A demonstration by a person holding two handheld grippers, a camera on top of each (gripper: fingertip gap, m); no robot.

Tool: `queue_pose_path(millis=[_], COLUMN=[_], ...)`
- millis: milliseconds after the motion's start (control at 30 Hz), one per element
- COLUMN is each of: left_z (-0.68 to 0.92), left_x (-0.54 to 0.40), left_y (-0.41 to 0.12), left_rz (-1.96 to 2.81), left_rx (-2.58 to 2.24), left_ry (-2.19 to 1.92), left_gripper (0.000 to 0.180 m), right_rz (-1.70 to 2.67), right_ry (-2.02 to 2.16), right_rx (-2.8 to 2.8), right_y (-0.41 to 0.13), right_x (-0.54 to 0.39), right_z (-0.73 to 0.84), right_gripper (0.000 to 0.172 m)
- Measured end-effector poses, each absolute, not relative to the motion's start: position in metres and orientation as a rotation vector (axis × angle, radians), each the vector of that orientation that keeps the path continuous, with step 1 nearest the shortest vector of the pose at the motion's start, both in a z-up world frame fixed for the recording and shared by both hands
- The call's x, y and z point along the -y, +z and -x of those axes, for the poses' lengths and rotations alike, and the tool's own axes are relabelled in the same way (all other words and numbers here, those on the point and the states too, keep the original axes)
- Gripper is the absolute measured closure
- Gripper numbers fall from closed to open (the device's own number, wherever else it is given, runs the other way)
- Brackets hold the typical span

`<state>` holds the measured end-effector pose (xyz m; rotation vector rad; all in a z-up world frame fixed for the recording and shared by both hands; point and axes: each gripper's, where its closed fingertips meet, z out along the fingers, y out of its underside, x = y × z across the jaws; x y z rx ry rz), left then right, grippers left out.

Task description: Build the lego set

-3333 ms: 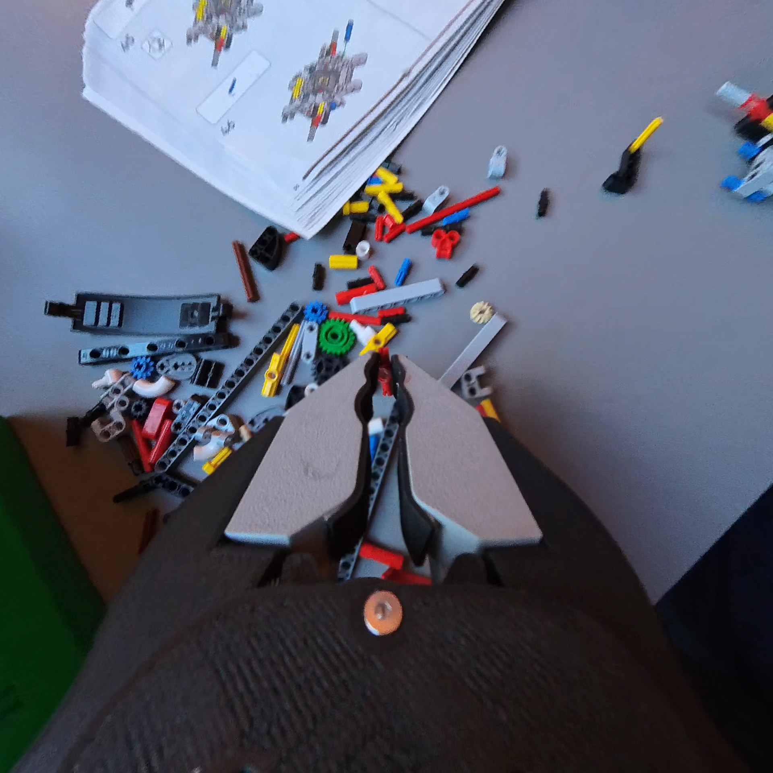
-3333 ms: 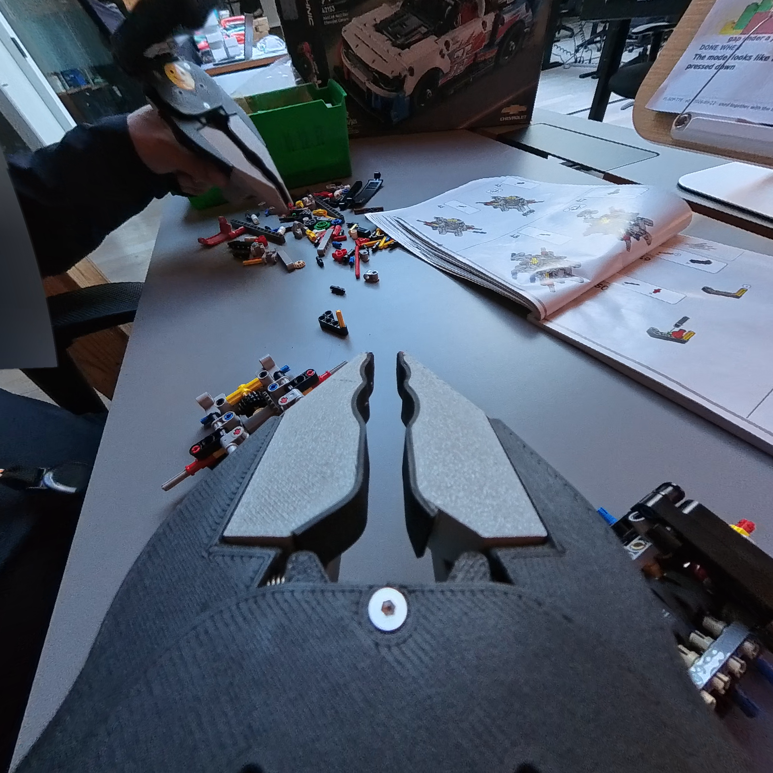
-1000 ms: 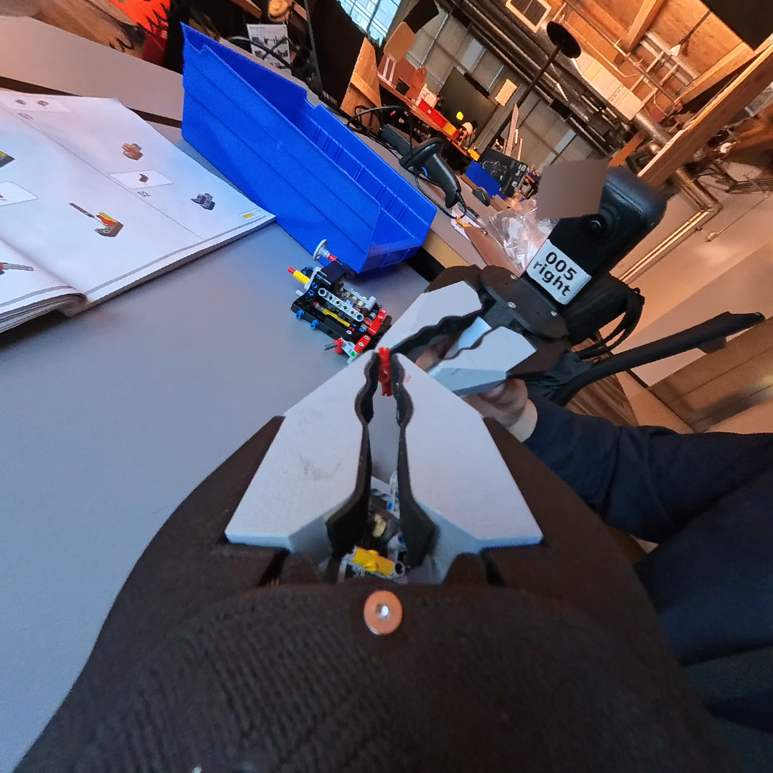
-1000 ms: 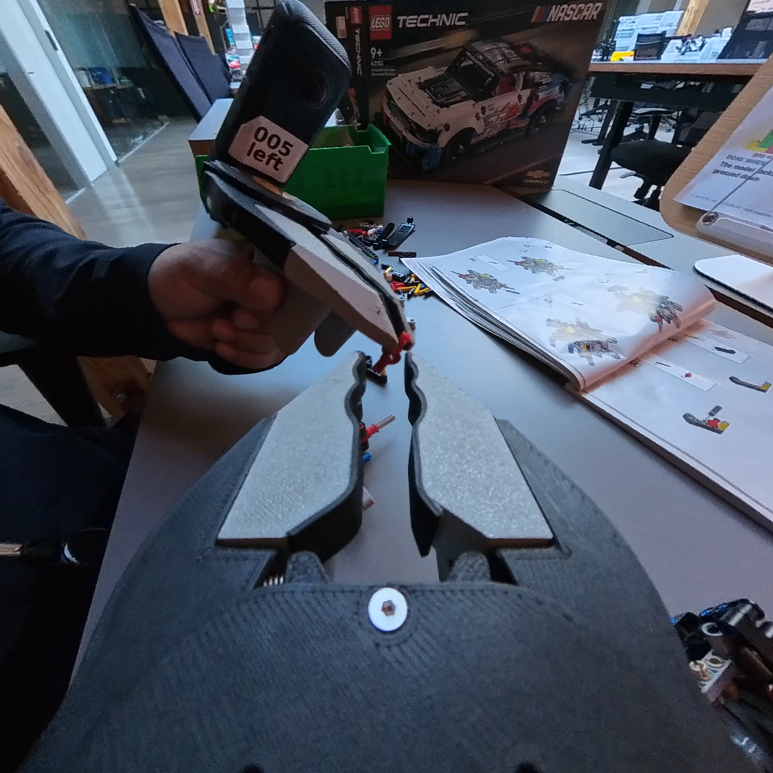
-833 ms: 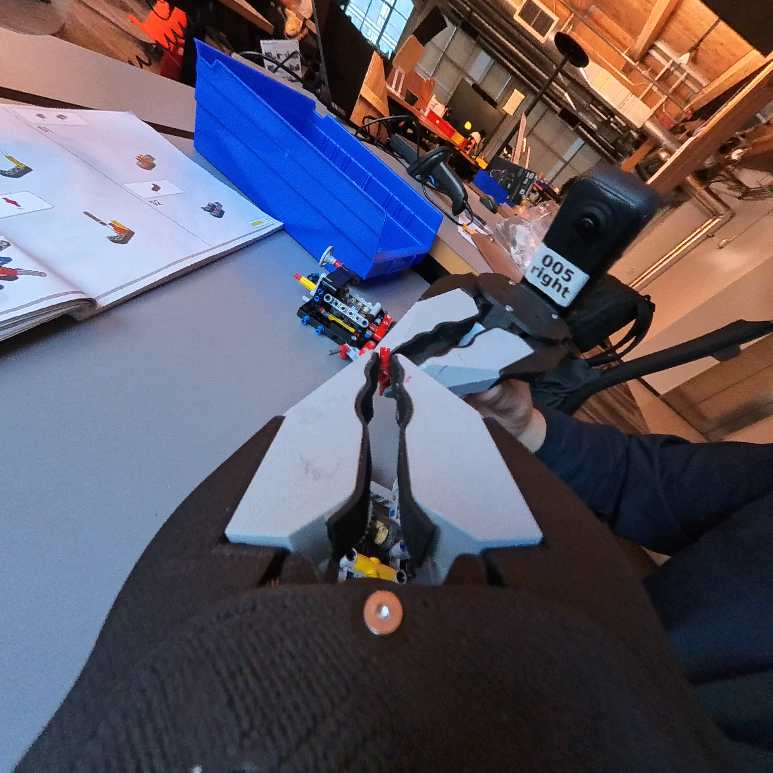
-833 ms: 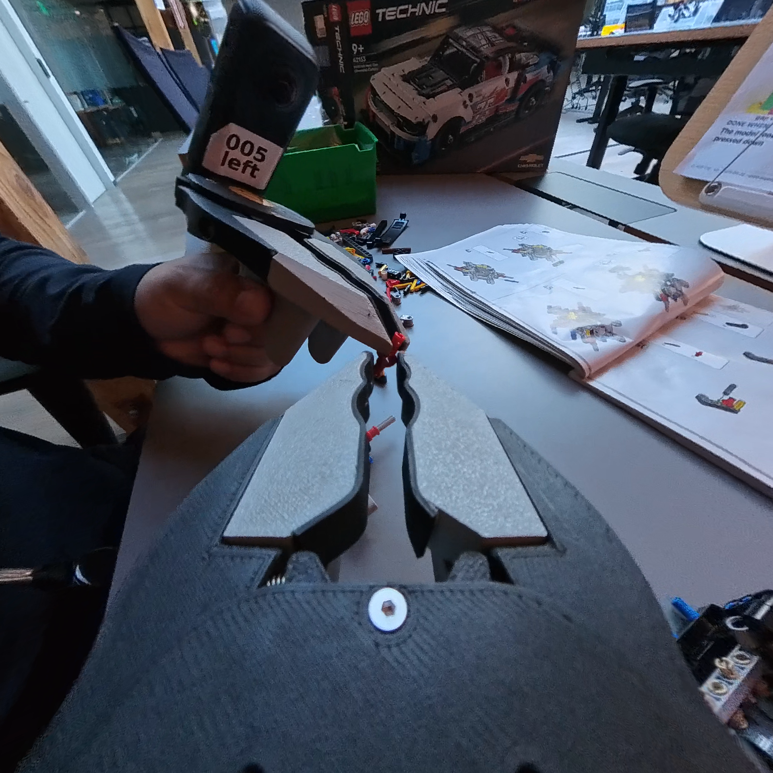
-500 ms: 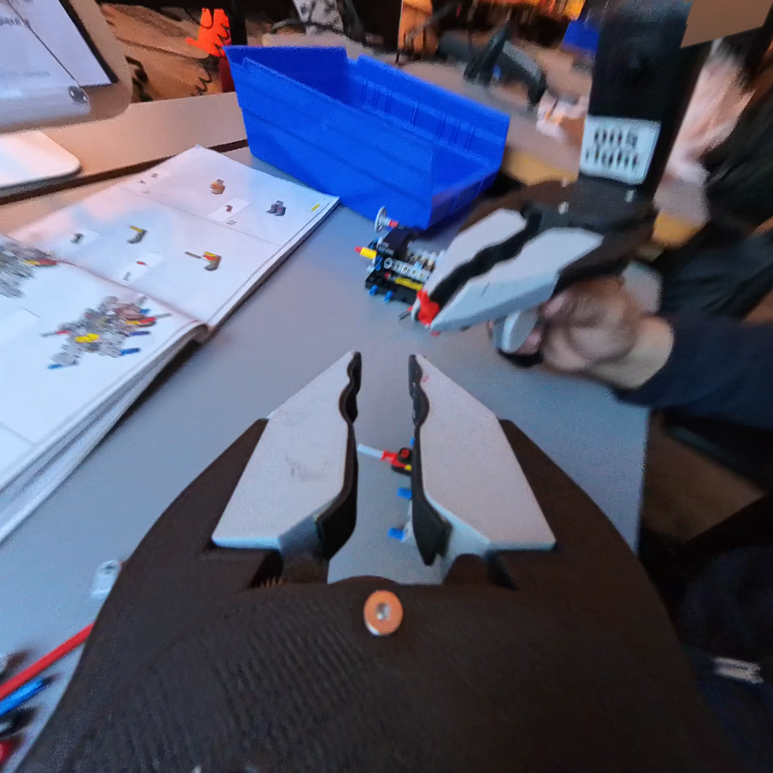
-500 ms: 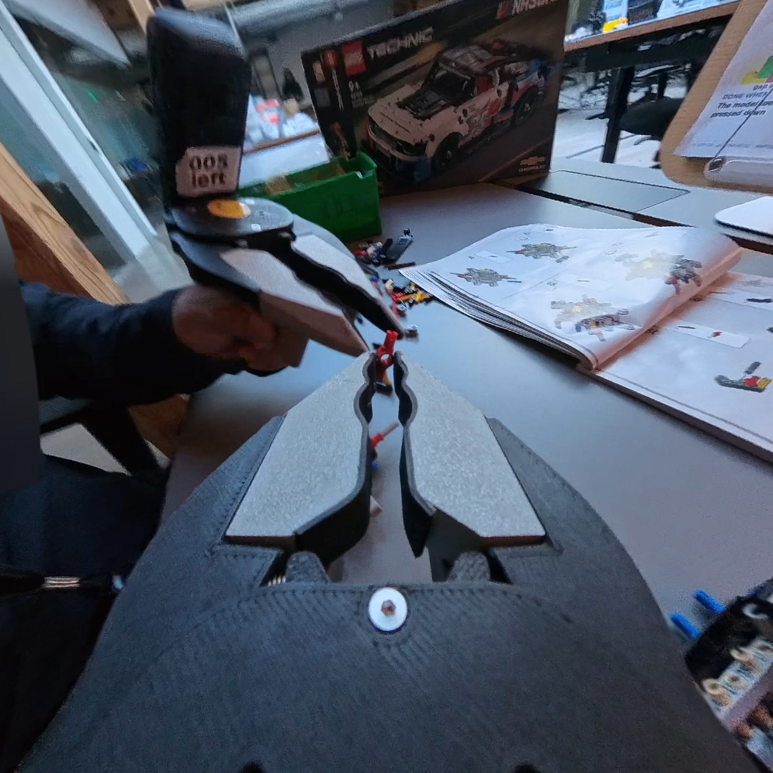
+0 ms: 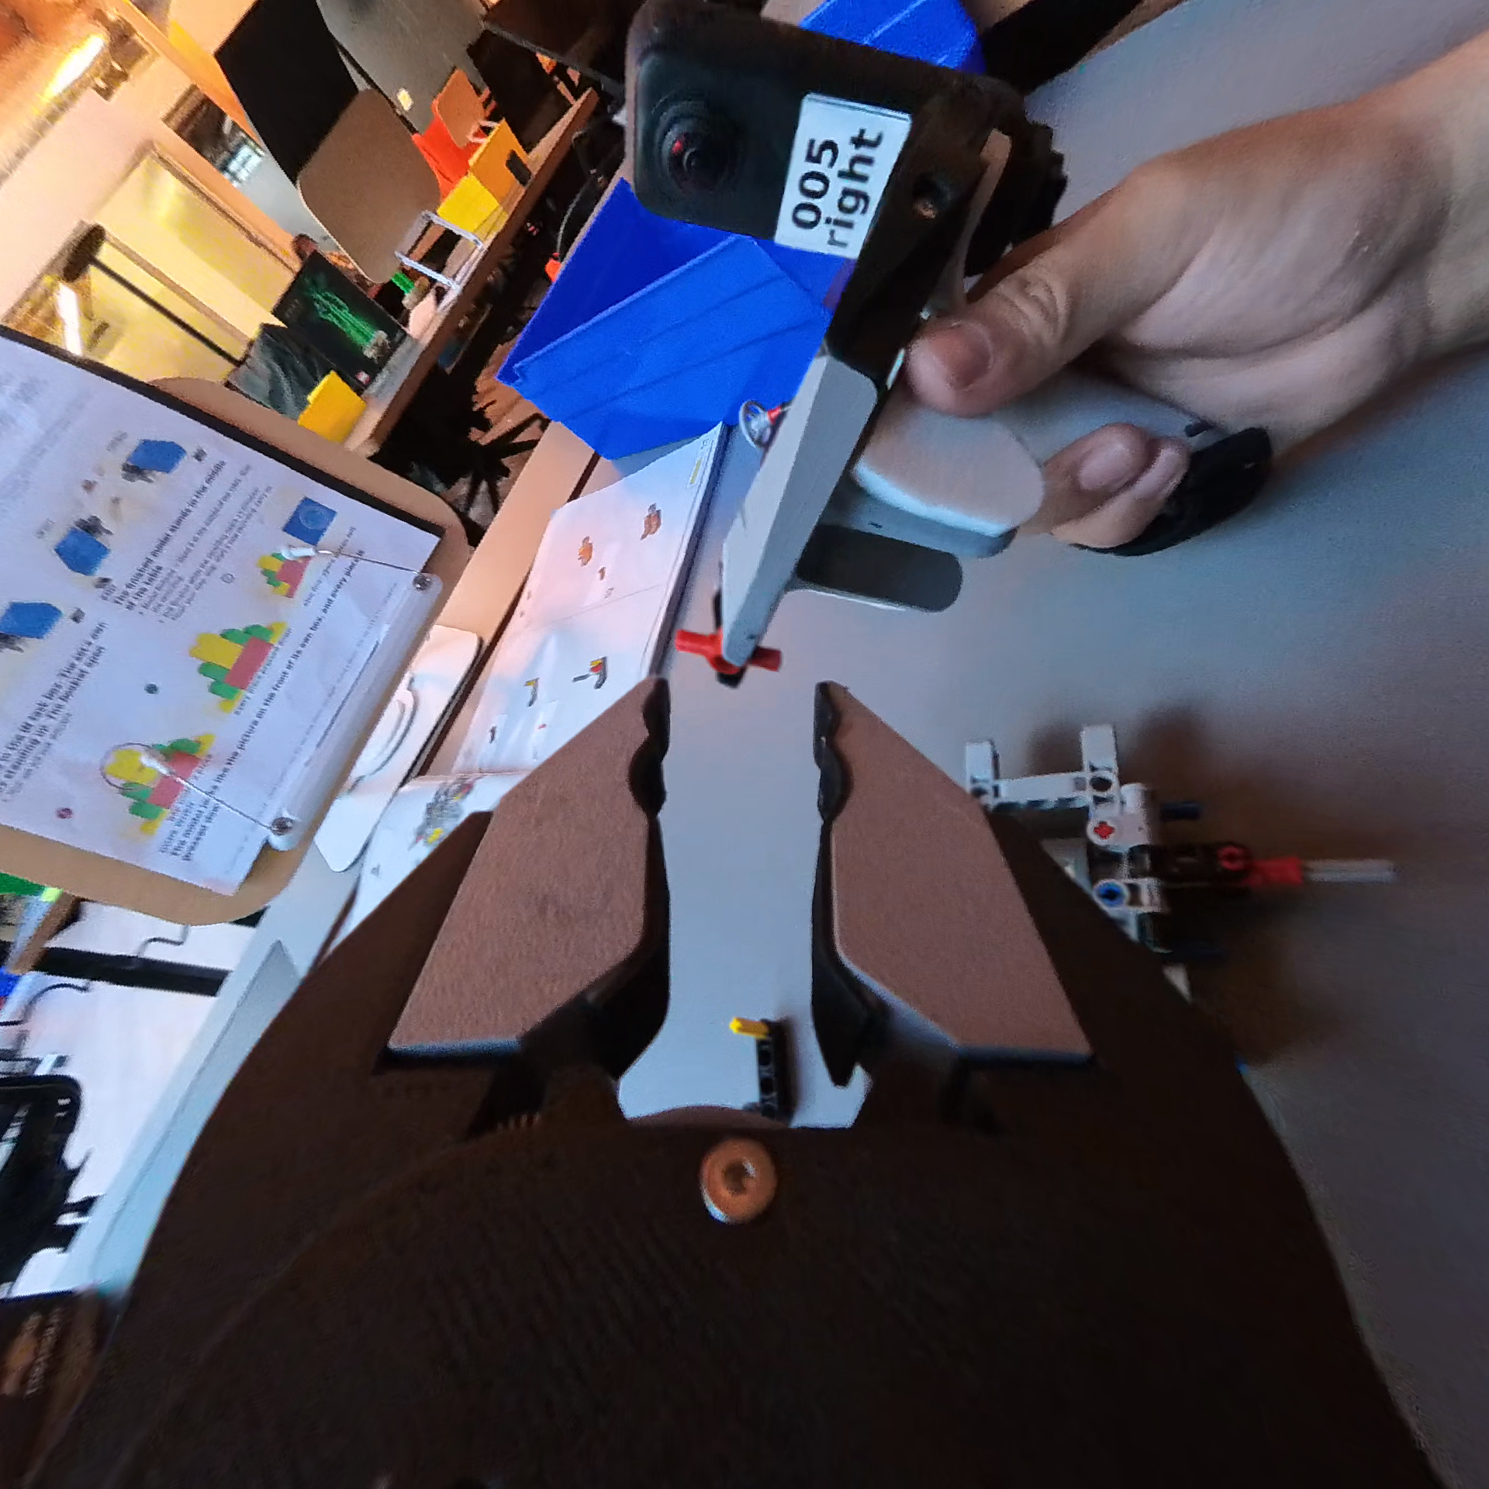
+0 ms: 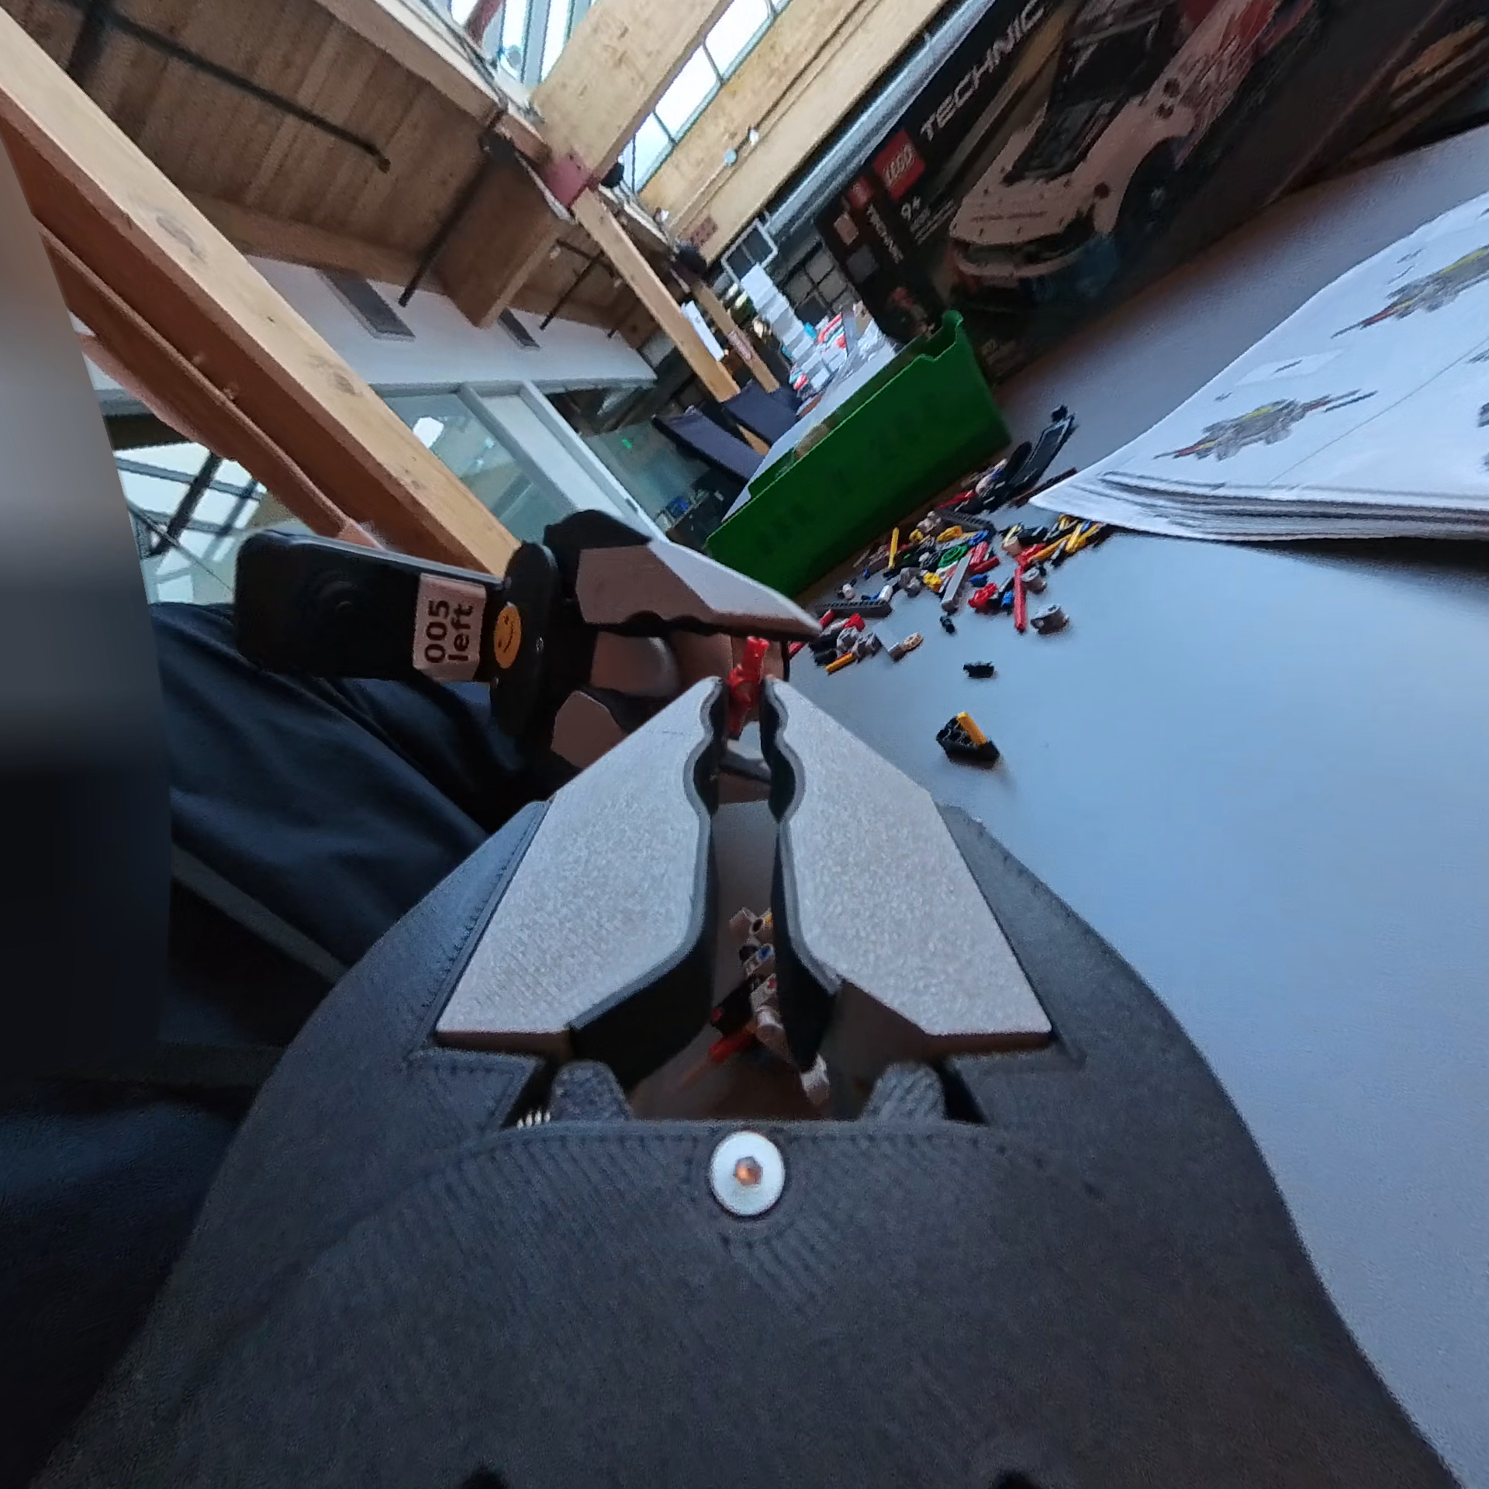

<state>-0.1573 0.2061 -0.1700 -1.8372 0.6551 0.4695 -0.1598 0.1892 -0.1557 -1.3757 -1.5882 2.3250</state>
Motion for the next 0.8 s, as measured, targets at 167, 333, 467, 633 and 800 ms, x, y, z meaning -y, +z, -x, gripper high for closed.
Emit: queue_pose_path(millis=[167, 333, 467, 633, 800], left_z=[0.153, 0.153, 0.155, 0.159, 0.163], left_x=[-0.203, -0.202, -0.2, -0.198, -0.196], left_y=[-0.166, -0.169, -0.176, -0.189, -0.202], left_rz=[1.789, 1.8, 1.827, 1.881, 1.899], left_rx=[-0.729, -0.748, -0.821, -0.923, -1.059], left_ry=[0.517, 0.523, 0.561, 0.65, 0.832], left_gripper=[0.157, 0.158, 0.158, 0.158, 0.158], right_rz=[1.387, 1.398, 1.43, 1.484, 1.534], right_ry=[2.31, 2.291, 2.275, 2.205, 2.174], right_rx=[1.639, 1.659, 1.684, 1.725, 1.74], right_y=[-0.16, -0.164, -0.17, -0.18, -0.188], right_x=[-0.183, -0.182, -0.18, -0.179, -0.18], right_z=[0.16, 0.16, 0.162, 0.165, 0.167], right_gripper=[0.168, 0.168, 0.168, 0.164, 0.161])
